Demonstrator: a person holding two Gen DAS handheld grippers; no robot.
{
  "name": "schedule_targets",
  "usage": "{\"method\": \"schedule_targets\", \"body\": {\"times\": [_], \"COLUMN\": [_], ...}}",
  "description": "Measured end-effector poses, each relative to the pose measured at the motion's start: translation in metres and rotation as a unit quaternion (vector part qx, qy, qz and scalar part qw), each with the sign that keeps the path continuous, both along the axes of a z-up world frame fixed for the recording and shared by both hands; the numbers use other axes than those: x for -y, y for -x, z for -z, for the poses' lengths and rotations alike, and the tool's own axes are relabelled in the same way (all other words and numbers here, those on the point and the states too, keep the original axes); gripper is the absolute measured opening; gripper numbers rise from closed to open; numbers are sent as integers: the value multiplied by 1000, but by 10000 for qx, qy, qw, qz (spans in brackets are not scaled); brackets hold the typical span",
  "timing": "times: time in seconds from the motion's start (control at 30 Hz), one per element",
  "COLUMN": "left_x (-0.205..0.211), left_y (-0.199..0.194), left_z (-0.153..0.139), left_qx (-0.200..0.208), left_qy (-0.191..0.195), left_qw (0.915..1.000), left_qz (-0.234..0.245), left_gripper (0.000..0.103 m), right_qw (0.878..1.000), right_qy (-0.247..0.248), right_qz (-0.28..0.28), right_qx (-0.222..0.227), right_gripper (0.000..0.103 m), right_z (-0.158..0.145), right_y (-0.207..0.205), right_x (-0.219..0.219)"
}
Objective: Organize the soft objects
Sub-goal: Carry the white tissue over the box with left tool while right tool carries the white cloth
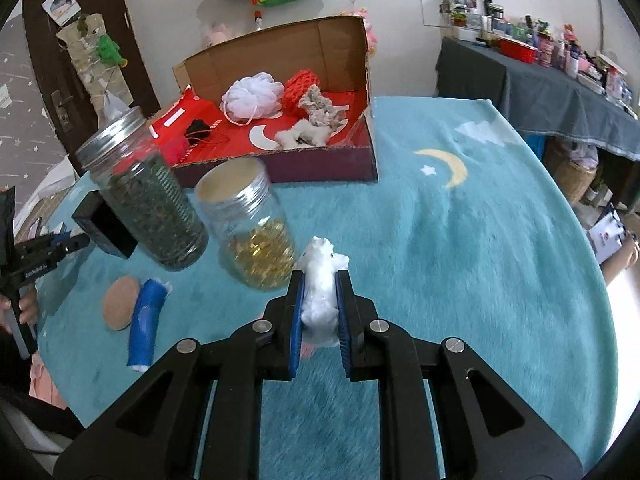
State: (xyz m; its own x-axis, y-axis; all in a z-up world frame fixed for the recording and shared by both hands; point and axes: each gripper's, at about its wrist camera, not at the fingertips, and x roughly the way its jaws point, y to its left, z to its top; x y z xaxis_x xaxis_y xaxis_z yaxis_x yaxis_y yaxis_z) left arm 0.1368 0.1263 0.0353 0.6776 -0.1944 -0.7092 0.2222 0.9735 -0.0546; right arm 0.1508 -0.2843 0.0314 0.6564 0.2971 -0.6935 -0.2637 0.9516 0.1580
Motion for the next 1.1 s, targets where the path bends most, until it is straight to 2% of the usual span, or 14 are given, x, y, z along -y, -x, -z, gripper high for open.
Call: {"method": "schedule_targets", "body": {"times": [0.3, 0.73, 0.9, 1.1], "left_x": [2, 15, 35, 73], "left_y": [-34, -64, -84, -124], "left_z": [-8, -39, -55, -71], "left_qx": [46, 217, 154, -165], "left_qy": [-124, -324, -296, -275], "left_qw": [9993, 9951, 9921, 9880], "left_qz": [355, 914, 1213, 1510], "left_gripper": [22, 22, 22, 22], "right_qw": [9990, 9939, 9889, 9815], "right_qy": [152, -278, -228, 18], "right_qz": [-417, -1063, -1465, -1913], "right_qx": [82, -32, -58, -46], "right_gripper": [14, 14, 14, 14], "right_z": [-10, -36, -50, -69], "right_y": [-36, -78, -99, -134], "right_x": [1, -1, -22, -58]}}
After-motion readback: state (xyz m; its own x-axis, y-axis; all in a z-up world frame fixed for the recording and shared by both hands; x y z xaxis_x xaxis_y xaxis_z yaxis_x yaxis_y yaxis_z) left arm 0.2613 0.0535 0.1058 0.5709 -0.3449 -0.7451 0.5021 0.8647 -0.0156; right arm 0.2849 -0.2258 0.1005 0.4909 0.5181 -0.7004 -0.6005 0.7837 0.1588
